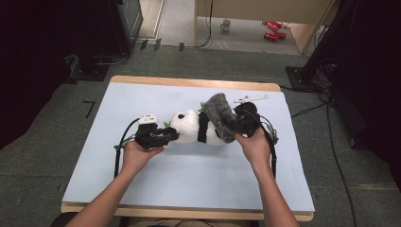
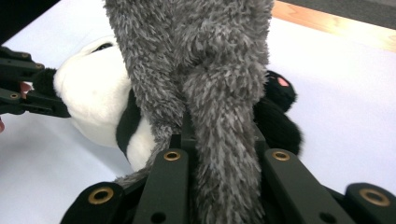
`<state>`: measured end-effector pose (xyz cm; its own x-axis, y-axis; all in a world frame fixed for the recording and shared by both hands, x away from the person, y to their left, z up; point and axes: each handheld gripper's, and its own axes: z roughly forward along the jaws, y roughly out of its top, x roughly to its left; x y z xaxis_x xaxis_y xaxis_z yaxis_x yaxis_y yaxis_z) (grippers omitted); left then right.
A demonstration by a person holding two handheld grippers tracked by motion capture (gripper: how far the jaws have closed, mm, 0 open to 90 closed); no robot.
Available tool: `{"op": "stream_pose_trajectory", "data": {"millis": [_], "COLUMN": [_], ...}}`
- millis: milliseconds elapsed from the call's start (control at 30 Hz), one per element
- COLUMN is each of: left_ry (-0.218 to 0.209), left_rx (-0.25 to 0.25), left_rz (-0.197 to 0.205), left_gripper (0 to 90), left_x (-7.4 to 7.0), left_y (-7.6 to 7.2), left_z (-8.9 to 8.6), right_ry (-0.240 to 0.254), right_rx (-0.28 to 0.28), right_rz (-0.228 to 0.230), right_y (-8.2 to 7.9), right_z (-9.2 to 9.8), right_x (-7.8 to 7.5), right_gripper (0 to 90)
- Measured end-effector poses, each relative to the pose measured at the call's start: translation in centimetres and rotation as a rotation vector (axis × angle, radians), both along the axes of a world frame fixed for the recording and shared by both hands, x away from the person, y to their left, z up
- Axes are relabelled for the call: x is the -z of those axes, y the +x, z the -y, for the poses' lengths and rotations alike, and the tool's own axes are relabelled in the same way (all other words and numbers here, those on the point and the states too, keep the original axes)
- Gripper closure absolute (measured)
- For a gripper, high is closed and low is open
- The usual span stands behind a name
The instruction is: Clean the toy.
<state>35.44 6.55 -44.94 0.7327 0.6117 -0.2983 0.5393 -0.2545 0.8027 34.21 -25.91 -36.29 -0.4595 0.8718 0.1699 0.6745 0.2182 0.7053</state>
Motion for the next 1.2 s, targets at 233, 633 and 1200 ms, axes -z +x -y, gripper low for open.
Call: {"op": "stream_pose_trajectory", "data": {"millis": [233, 633, 1200], "left_ry": [-0.003, 0.001, 0.007], "left_rx": [-0.016, -0.028, -0.052], "left_rz": [-0.003, 0.025, -0.003], "left_gripper": [61.7, 61.8, 62.3], "left_x": [0.0, -0.5, 0.2], "left_y": [-0.2, -1.7, -1.3], "left_z": [0.1, 0.7, 0.3], "right_ry": [0.095, 0.208, 0.087], "right_rx": [0.003, -0.184, -0.156], "right_rz": [-0.023, -0.051, -0.077], "right_y": [-0.3, -0.8, 0.6], "right_z": [0.5, -5.3, -6.9], "right_x": [-0.5, -1.2, 2.4], "right_gripper": [78.7, 78.4, 77.3]}}
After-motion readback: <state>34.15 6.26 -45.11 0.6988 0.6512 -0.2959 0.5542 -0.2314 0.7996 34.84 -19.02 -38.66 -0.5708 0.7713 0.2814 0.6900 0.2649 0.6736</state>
